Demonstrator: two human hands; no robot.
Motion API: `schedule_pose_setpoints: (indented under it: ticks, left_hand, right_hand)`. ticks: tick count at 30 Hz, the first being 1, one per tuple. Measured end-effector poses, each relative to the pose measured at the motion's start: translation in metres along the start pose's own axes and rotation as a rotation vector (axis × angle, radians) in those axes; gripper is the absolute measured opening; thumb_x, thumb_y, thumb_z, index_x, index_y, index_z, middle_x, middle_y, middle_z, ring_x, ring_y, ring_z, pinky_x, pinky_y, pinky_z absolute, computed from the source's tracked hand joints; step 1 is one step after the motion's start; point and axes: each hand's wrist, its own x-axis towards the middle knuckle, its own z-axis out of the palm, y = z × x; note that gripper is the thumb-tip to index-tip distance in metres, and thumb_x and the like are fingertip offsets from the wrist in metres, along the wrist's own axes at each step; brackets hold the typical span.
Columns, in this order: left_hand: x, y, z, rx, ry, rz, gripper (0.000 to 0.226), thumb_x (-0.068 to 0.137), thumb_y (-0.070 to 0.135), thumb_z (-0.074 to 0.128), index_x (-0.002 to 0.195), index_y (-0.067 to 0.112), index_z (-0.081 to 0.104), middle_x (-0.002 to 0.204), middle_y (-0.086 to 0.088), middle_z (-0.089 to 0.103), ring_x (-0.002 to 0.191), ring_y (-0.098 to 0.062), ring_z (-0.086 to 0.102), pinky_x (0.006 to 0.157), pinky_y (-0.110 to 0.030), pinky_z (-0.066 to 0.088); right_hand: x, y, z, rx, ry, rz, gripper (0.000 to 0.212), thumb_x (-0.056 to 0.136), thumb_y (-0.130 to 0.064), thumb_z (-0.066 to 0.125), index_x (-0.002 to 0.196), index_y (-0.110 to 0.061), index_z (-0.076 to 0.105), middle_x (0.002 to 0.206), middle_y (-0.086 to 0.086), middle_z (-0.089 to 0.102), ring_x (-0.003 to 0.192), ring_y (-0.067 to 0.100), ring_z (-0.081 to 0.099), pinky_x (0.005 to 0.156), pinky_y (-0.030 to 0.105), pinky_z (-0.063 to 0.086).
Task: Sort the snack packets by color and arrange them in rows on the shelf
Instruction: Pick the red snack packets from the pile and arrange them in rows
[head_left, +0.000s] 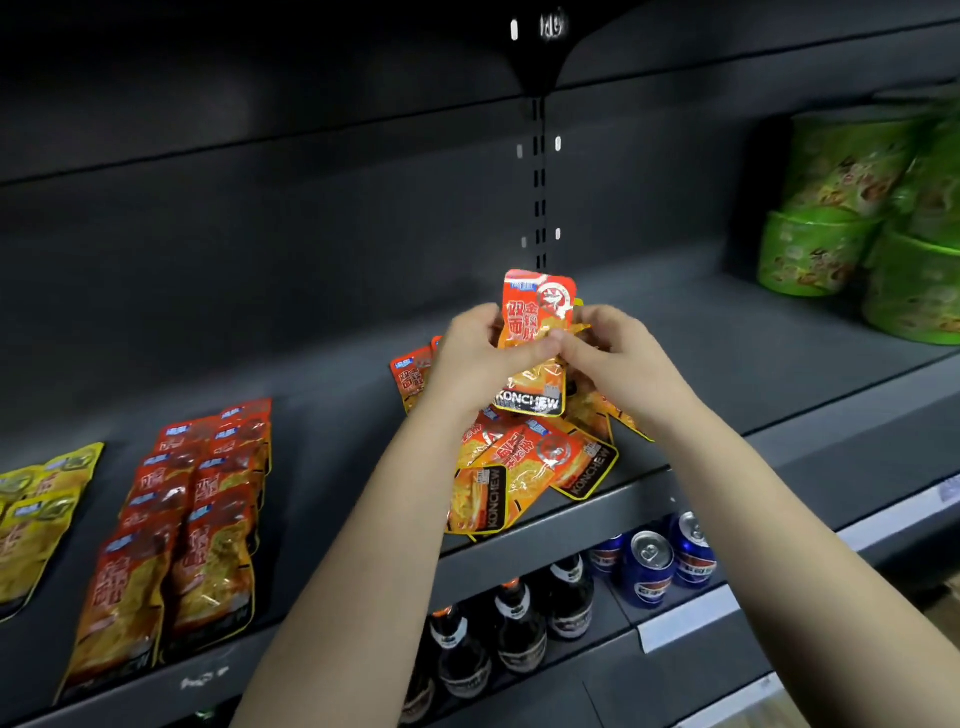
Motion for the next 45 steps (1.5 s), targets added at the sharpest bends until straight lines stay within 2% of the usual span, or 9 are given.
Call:
schedule_pose_setpoints:
  ticks: [5,9,14,19,23,28,31,36,45]
  left_hand:
    - [-0.008,0.004,-0.006,-0.229,-0.032,-0.041,0.047,0.066,0.036,0.084,0.103,0.013,0.067,0.098,-0.005,0.075,0.092,-0.024,0.072,0.090,-0.050,0.054]
    - [-0.009,0.000,-0.007,-0.252,-0.023,-0.063,0.046,0.067,0.033,0.082,0.104,0.011,0.065,0.099,-0.007,0.074,0.093,-0.026,0.072,0.091,-0.052,0.054]
    - [-0.013,0.002,-0.012,-0.210,-0.062,-0.051,0.051,0.067,0.033,0.083,0.109,0.012,0.064,0.102,-0.006,0.074,0.094,-0.025,0.072,0.091,-0.050,0.054]
    - [-0.012,0.002,-0.022,-0.083,-0.095,0.023,0.035,0.077,0.015,0.079,0.109,0.009,0.063,0.099,-0.006,0.073,0.089,-0.019,0.072,0.082,-0.036,0.058]
    - [-0.002,-0.010,-0.036,0.148,0.027,-0.019,0.022,0.091,0.038,0.062,0.102,0.019,0.065,0.091,0.003,0.070,0.074,-0.008,0.065,0.069,-0.029,0.051]
    - [0.018,-0.033,-0.041,0.673,0.243,-0.110,0.041,0.092,0.054,0.052,0.104,0.020,0.069,0.105,0.000,0.070,0.102,-0.020,0.063,0.085,-0.038,0.052]
    - [0.024,-0.037,-0.033,0.782,0.198,-0.185,0.051,0.085,0.066,0.053,0.094,0.017,0.067,0.091,0.001,0.069,0.089,-0.017,0.062,0.068,-0.031,0.048]
    - [0.034,-0.042,-0.025,0.821,0.121,-0.310,0.080,0.053,0.093,0.052,0.080,0.019,0.066,0.082,0.001,0.067,0.084,-0.021,0.064,0.060,-0.028,0.040]
    - [0.038,-0.035,-0.024,0.675,0.192,-0.383,0.061,0.057,0.065,0.081,0.092,0.017,0.064,0.090,0.001,0.068,0.081,-0.020,0.065,0.052,-0.025,0.037]
  right_hand:
    - [-0.006,-0.012,0.008,0.421,-0.140,0.019,0.037,0.098,-0.027,0.056,0.106,0.009,0.061,0.102,0.031,0.065,0.087,0.032,0.065,0.080,0.044,0.054]
    - [-0.007,-0.016,0.014,0.482,-0.146,0.030,0.025,0.097,-0.020,0.056,0.107,0.000,0.067,0.102,0.014,0.072,0.091,0.026,0.069,0.081,0.037,0.057]
    - [-0.007,-0.018,0.018,0.524,-0.125,0.055,0.028,0.094,-0.020,0.060,0.108,0.004,0.066,0.108,0.020,0.070,0.097,0.033,0.069,0.089,0.047,0.055]
    - [-0.003,-0.018,0.015,0.458,-0.093,0.057,0.021,0.093,-0.017,0.063,0.104,0.000,0.069,0.101,0.017,0.073,0.092,0.035,0.070,0.088,0.051,0.055]
    - [0.001,-0.015,0.003,0.345,-0.010,0.042,0.016,0.090,-0.019,0.066,0.098,-0.006,0.072,0.094,0.009,0.076,0.087,0.027,0.073,0.085,0.046,0.058]
    - [0.009,-0.004,-0.012,0.197,0.055,0.028,0.016,0.087,-0.023,0.069,0.093,-0.009,0.073,0.091,0.007,0.076,0.086,0.027,0.073,0.087,0.050,0.056]
    - [0.011,0.003,-0.017,0.176,0.058,0.054,0.016,0.086,-0.025,0.069,0.092,-0.011,0.073,0.090,0.004,0.076,0.084,0.023,0.074,0.087,0.050,0.056]
    - [0.011,0.012,-0.024,0.180,0.071,0.070,0.012,0.086,-0.022,0.069,0.089,-0.011,0.074,0.086,0.004,0.076,0.082,0.024,0.074,0.085,0.048,0.057]
    - [0.014,0.018,-0.029,0.181,0.066,0.062,0.013,0.087,-0.021,0.068,0.090,-0.009,0.073,0.086,0.005,0.076,0.081,0.024,0.074,0.082,0.043,0.059]
